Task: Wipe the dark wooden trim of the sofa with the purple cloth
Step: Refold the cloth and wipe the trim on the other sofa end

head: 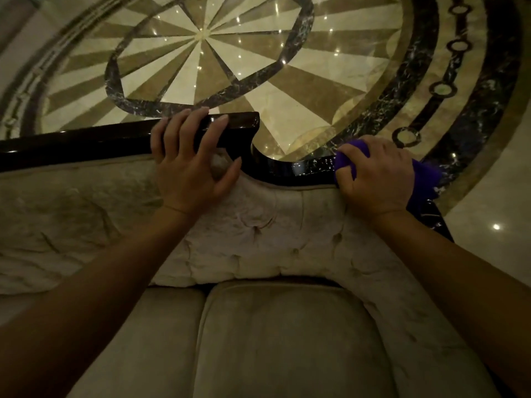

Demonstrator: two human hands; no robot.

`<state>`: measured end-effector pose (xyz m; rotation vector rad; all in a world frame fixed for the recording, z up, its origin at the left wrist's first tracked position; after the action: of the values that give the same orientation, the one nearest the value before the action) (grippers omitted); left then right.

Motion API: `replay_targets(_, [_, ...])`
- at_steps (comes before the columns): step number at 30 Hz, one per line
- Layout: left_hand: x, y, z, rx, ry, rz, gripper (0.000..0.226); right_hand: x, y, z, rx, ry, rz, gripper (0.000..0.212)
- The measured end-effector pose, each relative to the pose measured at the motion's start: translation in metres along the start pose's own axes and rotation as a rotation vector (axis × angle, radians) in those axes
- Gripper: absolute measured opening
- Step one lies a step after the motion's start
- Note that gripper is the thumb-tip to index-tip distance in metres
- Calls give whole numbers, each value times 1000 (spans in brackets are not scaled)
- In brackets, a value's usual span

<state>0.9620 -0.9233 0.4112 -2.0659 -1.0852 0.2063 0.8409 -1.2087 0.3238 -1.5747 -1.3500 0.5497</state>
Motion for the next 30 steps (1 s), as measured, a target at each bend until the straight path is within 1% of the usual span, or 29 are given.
replay_targets(1, [-1,1,-2,-13,-13,3,61,3,0,-1,-13,43,-14,43])
replay_targets(3, [-1,3,-3,14,5,-8,62,21,5,-5,-35,94,-51,40])
replay_targets(5, [1,4,-3,44,36,-17,62,50,12,-7,-34,75,-86,38])
replay_targets(8, [-1,2,-4,90,25,-2,59,96,27,-3,12,34,-148,36])
replay_targets(12, [0,3,-4,139,29,2,56,115,34,6,-66,120,-352,33])
replay_targets(15, [0,5,-3,109,39,-20,57,125,33,4,-99,192,-629,39])
replay_targets(19, [-1,6,-3,87,51,-36,61,147,23,-7,-175,396,-1028,34])
replay_targets(23, [-1,8,-2,90,51,-55,62,158,17,-22,-60,705,-1606,39])
replay_targets(25, [-1,9,-2,93,49,-56,61,159,11,-30,-16,824,-1837,41])
replay_targets(26, [-1,9,-2,92,48,-55,60,158,9,-32,0,860,-1923,41])
replay_targets(28, [0,10,-2,81,50,-61,58,160,4,-34,6,861,-2041,39])
replay_targets(30, [1,12,-1,79,52,-66,58,164,0,-37,-22,804,-2052,32])
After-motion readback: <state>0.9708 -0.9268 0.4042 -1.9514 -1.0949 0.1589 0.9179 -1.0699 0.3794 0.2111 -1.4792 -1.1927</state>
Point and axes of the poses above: each hand's wrist, its own z-axis away from the middle knuckle, its own y-axis out of the palm, x = y × z, the point moved 4 cm from there along -z, towards the middle knuckle
